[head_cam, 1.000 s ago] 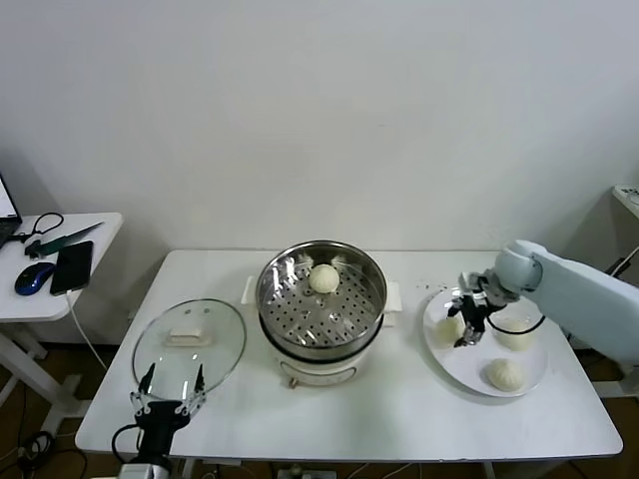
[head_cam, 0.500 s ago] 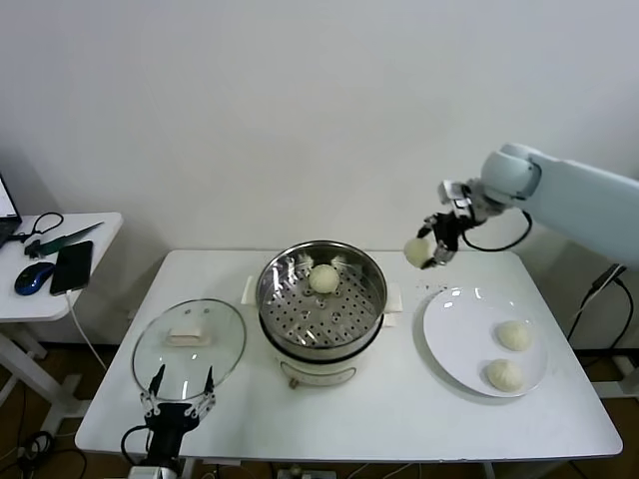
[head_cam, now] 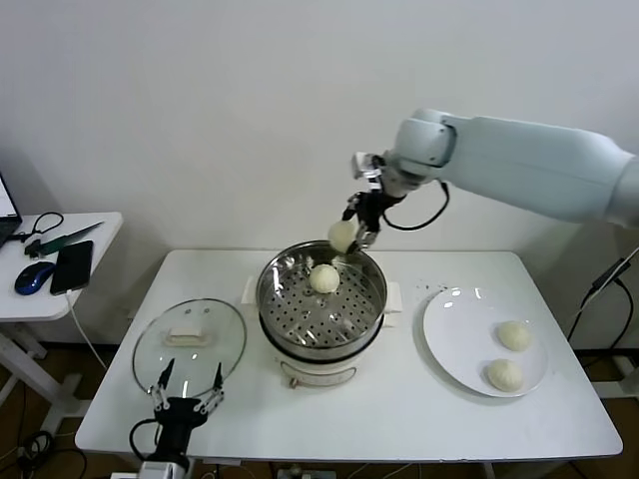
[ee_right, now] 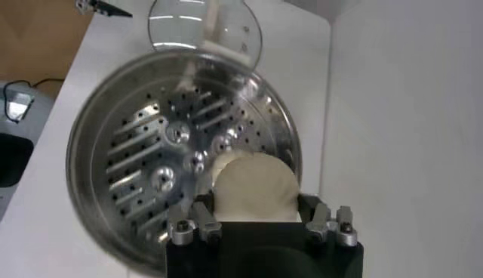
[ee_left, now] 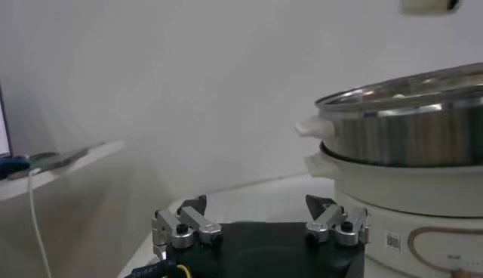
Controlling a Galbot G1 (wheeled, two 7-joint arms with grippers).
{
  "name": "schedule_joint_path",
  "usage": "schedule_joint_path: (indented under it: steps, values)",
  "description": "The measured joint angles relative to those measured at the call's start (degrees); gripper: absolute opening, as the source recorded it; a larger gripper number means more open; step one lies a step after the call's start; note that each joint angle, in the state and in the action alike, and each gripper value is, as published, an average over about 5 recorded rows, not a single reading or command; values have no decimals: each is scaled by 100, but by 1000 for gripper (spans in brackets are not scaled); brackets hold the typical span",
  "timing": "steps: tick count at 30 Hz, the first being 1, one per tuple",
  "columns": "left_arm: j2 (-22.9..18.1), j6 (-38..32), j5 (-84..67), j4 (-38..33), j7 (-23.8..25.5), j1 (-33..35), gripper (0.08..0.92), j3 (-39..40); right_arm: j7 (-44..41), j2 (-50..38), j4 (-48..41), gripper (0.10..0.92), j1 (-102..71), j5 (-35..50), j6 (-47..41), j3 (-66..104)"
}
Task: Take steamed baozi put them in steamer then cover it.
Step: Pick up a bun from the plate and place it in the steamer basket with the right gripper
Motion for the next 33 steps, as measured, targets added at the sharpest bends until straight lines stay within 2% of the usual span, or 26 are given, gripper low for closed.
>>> schedule_joint_path:
  steps: [8, 26, 29, 33]
  values:
    - [20, 10, 66, 68, -10, -38, 823, -42, 273, 569, -77, 704, -354, 156, -162, -137]
    - [31, 37, 102, 236, -11, -170, 823, -57, 450, 1032, -307, 712, -1104, 75, -219, -222]
    - [34, 43, 108, 257, -9, -194, 823, -53, 474, 1061, -321, 734, -1161, 46, -233, -222]
    - [48, 46, 115, 277, -8, -217, 823, -49, 513, 1067, -328, 805, -1225, 1, -254, -209]
